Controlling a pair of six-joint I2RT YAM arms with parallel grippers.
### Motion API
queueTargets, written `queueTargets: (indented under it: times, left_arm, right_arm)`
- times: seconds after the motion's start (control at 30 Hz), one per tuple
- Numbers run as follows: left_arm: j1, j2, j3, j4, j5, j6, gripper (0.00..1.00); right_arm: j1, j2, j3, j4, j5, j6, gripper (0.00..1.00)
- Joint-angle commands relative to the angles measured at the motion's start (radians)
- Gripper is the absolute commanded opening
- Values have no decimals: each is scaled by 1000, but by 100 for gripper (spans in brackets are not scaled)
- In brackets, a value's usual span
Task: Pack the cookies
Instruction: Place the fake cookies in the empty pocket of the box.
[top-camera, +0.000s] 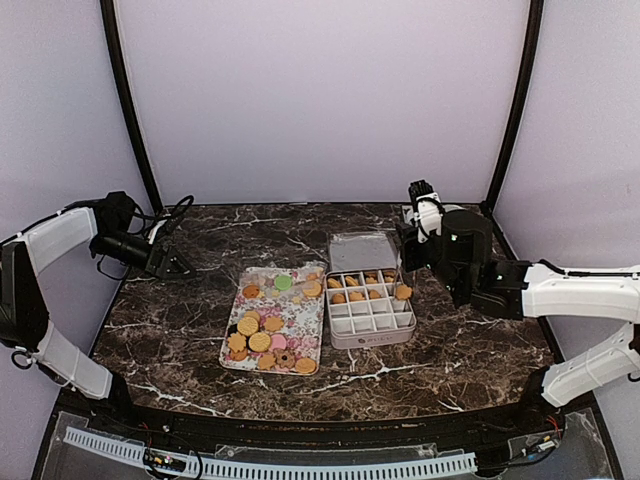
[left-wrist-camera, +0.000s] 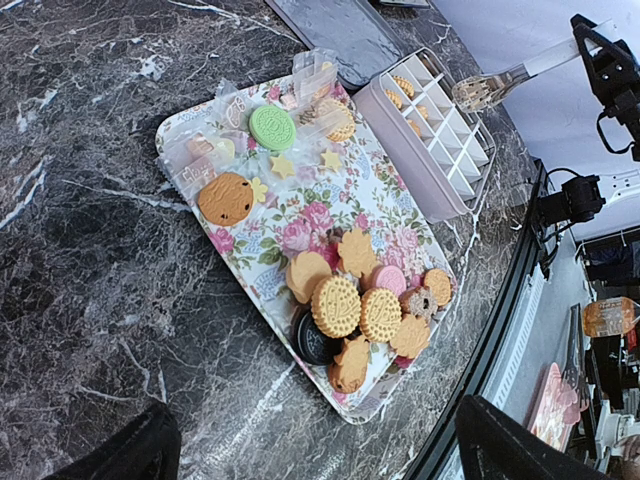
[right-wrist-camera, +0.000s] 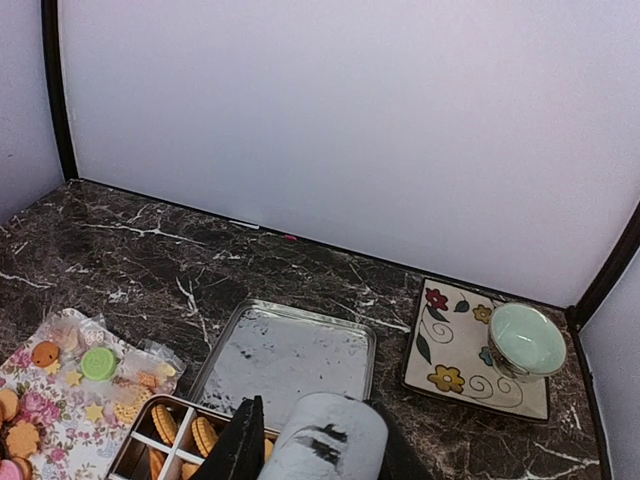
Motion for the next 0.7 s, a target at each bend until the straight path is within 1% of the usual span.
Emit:
queueTargets:
  times: [0.0,0.23,0.4,0.53,0.67]
  left_arm:
    - [6,-17,20,-10,22,-4,98]
    - [7,-17,24,-9,22,-7,98]
    - [6,-16,25,-10,23,-4,98]
    - [7,-18,27,-11,23,-2,98]
    - [6,-19,24,-13,24,-3,98]
  right_arm:
    - [-21,19,29,64,-4,-5,10]
    - [-30,58,59,70,-24,-13,11]
    - [-32,69,54,71,-35,4,21]
    - [-33,63,64,65,-44,8,34]
    - [-33,49,76,57,-43,4,36]
